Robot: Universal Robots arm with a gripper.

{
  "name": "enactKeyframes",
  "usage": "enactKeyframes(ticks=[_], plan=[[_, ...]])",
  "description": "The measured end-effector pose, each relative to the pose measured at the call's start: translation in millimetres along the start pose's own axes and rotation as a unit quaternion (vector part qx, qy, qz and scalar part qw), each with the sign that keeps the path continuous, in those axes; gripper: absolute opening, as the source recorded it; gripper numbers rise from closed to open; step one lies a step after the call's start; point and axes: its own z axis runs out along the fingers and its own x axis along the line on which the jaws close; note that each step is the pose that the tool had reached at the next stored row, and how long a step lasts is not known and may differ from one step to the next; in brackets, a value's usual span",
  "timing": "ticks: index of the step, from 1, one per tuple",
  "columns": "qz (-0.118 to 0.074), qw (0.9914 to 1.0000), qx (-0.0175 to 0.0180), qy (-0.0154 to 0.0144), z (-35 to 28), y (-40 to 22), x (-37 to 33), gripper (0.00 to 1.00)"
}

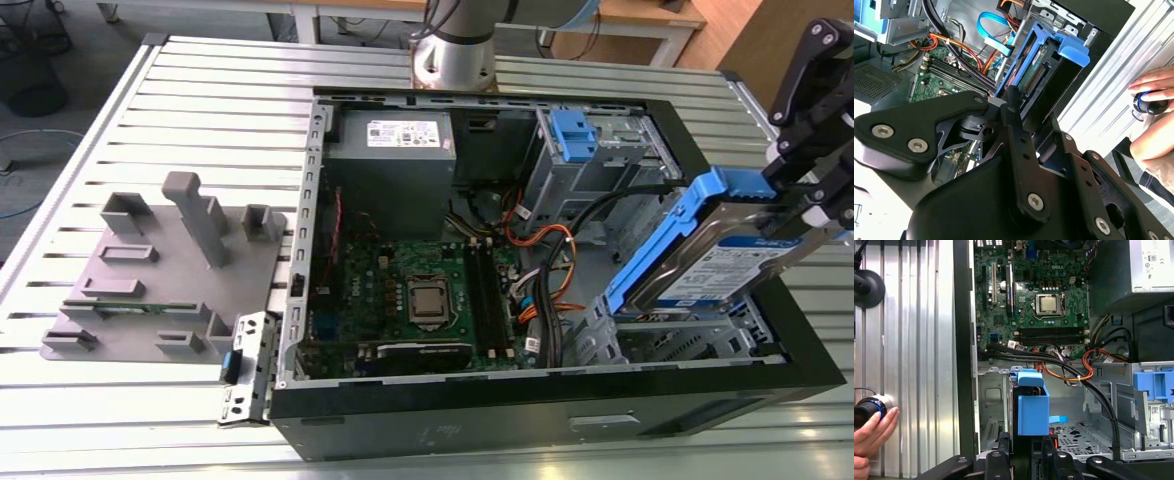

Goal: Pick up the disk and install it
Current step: 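Insert the disk into the insertion slot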

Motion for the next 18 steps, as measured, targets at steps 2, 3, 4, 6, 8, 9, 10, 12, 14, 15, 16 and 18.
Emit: enactKeyframes(ticks=[2,3,4,6,8,9,10,12,14,15,16,18], plan=[[0.000,1.00000,0.0000,0.0000,0.4,0.0,0.0,0.35],[0.000,1.00000,0.0000,0.0000,0.8,0.0,0.0,0.35],[0.000,1.00000,0.0000,0.0000,1.1,0.0,0.1,0.35],[0.000,1.00000,0.0000,0.0001,1.5,-0.1,0.1,0.35],[0.000,1.00000,0.0000,0.0000,2.0,-0.2,0.1,0.35],[0.000,1.00000,0.0000,0.0000,2.1,-0.2,0.1,0.35],[0.000,1.00000,0.0000,0.0001,2.2,-0.3,0.1,0.35],[0.000,1.00000,0.0000,0.0000,2.4,-0.4,0.1,0.35],[0.000,1.00000,0.0000,0.0000,2.7,-0.4,0.1,0.35],[0.000,1.00000,0.0000,-0.0001,3.0,-0.4,0.1,0.35],[0.000,1.00000,0.0000,-0.0001,3.4,-0.5,0.1,0.35],[0.000,1.00000,0.0000,0.0001,4.5,-0.5,0.2,0.35]])
